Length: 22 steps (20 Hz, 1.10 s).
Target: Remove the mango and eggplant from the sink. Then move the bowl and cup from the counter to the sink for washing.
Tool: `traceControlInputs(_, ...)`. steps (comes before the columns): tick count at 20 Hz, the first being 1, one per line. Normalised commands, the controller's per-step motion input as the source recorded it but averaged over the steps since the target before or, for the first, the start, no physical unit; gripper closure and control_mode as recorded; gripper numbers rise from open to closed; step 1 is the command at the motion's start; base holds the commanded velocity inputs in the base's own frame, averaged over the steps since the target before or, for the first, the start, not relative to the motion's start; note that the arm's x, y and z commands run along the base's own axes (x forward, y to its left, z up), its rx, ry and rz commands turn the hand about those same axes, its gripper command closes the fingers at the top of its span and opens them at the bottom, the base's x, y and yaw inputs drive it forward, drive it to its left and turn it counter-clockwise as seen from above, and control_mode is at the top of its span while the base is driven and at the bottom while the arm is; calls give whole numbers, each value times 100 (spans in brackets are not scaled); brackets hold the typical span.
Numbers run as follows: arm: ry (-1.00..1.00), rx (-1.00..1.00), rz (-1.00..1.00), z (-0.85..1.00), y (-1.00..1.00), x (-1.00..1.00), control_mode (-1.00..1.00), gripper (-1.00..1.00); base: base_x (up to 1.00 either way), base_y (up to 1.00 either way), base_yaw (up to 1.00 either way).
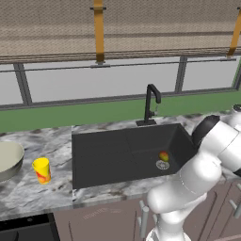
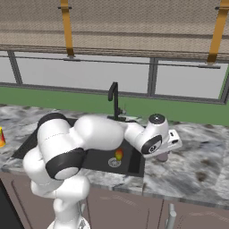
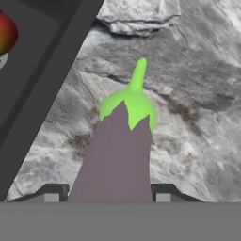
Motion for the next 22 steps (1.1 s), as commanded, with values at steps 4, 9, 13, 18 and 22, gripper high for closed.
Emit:
traceControlInputs(4, 0, 0, 0, -24, -11, 4, -100, 100, 0, 0, 0)
traceControlInputs(9, 0, 0, 0, -25, -11, 5, -100, 100, 0, 0, 0)
traceControlInputs(13, 0, 0, 0, -24, -10, 5, -100, 100, 0, 0, 0)
traceControlInputs(18, 0, 0, 0, -24, -9, 3, -100, 100, 0, 0, 0)
traceControlInputs(22, 0, 0, 0, -23, -10, 3, -100, 100, 0, 0, 0)
